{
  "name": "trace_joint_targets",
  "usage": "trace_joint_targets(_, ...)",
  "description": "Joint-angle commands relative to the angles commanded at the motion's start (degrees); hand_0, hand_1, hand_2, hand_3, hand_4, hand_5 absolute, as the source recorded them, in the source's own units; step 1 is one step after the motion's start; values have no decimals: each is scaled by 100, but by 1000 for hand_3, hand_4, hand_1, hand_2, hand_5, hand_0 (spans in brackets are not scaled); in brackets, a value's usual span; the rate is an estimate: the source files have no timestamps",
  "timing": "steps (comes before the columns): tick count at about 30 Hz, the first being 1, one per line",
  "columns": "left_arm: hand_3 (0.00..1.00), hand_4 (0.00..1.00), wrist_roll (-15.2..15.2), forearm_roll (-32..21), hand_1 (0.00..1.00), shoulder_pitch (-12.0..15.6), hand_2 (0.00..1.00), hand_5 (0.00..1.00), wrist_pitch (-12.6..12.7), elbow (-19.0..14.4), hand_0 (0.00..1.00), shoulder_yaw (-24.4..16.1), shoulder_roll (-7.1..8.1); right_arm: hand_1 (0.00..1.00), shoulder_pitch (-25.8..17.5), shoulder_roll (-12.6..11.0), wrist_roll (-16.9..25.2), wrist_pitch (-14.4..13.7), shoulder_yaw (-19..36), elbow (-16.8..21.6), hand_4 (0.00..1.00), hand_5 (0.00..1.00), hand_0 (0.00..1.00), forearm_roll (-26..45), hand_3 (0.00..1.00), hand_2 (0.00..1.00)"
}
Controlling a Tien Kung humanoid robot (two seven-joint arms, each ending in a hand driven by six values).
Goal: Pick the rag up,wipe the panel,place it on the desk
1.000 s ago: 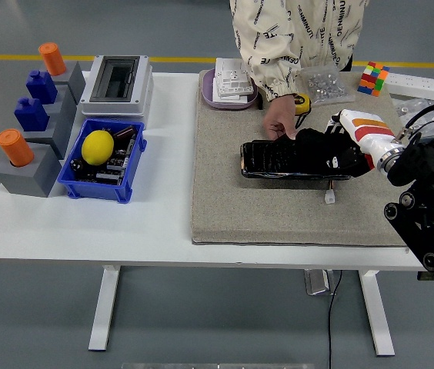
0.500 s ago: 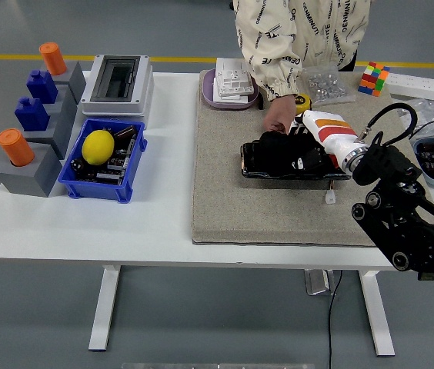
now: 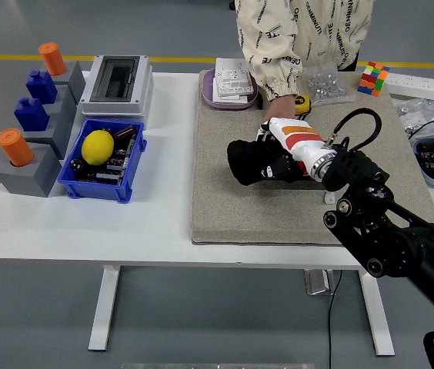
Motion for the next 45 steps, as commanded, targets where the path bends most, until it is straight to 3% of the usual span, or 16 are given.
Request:
trace_joint_targets(11, 626, 694, -1, -1, 716, 8, 767, 583, -2, 0, 725, 13, 5, 384, 121, 50, -2, 7, -241, -22, 998, 56, 287, 56, 426, 431)
trace_joint_targets(22, 627, 694, -12, 0, 717, -21, 767, 582, -10, 0, 724, -10, -17, 384, 105, -207, 1, 17, -5, -167, 998, 58, 291, -7, 426, 431)
trace_joint_targets(45, 626, 694, -22, 40, 716, -25, 767, 583, -13, 0, 726, -124, -52, 384, -244, -1217, 2, 52, 883, -222, 998, 59, 288, -160, 425, 431)
